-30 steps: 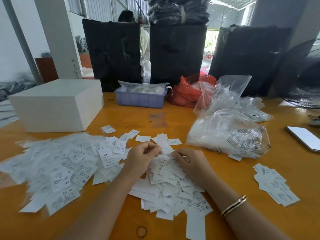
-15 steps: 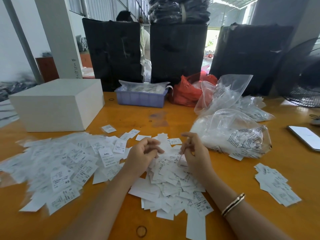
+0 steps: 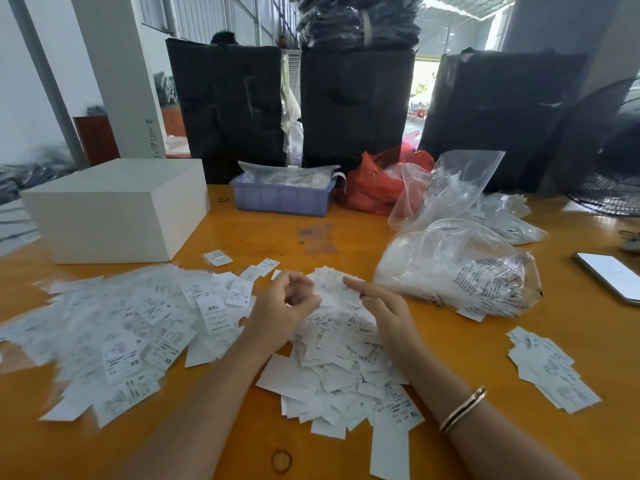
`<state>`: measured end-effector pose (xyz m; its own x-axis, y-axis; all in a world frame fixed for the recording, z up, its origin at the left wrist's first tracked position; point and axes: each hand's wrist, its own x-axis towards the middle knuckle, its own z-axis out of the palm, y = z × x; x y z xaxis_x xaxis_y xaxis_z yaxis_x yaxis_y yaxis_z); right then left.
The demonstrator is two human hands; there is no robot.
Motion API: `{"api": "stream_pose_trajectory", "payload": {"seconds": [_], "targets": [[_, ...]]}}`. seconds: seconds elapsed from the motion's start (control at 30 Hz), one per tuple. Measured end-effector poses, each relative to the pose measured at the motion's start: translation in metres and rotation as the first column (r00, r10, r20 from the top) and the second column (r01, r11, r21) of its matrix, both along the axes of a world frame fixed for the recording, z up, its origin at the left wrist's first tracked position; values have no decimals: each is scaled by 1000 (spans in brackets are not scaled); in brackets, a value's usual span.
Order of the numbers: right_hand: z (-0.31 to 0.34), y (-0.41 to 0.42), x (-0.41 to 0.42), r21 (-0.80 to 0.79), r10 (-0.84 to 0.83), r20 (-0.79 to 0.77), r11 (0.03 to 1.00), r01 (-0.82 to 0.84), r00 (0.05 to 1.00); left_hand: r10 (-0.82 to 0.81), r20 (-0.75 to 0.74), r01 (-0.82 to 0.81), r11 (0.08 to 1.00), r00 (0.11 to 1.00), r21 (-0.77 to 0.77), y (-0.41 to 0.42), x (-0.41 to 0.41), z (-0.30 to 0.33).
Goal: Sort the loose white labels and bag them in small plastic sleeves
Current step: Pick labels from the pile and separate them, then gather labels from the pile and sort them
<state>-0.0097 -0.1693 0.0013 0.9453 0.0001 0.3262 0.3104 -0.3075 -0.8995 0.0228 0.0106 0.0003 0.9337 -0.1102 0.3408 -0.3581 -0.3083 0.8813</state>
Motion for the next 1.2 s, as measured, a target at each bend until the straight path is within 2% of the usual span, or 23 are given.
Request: {"api": "stream_pose_trajectory", "payload": {"seconds": [0.07,0.13,0.17,0.27,0.33,0.43,0.53,0.6,0.67,0.73,0.9,1.07,1.2], "targets": [[1,3,-1,-119,41,14,992,-39,999,-83,9,83,994,996,67,1,-1,-2],[2,4,1,-219,13,26,976,-7,1000,-149,20,146,983,989,110,0,-2,-4],[2,4,1,-206,5,28,978,1,1000,-166,26,161,980,986,119,0,-2,-5],[5,0,2,29,3,15,1000,-4,1000,-151,-8,151,986,989,70,0,-1,-4],[5,-3,2,132,-4,12,991,3,1000,-128,-39,130,990,991,55,1,0,-4],[3,-1,3,67,12,-15,998,-11,1000,-86,-48,91,991,995,102,1,1,-5],[-1,4,4,-55,17,-36,998,-19,999,-92,-48,94,995,995,30,-2,1,-3],[0,3,4,-7,0,-39,1000,0,999,-107,-81,105,994,991,-30,-1,0,-1],[2,0,4,101,-28,-46,994,33,999,-123,-114,121,992,986,-26,-1,-1,-1],[4,-1,3,145,-31,-57,989,39,998,-108,-140,102,994,984,-47,-1,-1,-2],[3,6,1,52,27,-105,998,-22,994,-92,-187,47,972,978,-232,-3,2,1],[4,6,0,54,54,-87,997,-49,995,-109,-207,22,924,972,-382,-7,-2,2],[3,2,4,129,-57,-47,990,63,997,23,-171,-75,950,985,-303,-5,1,1]]}}
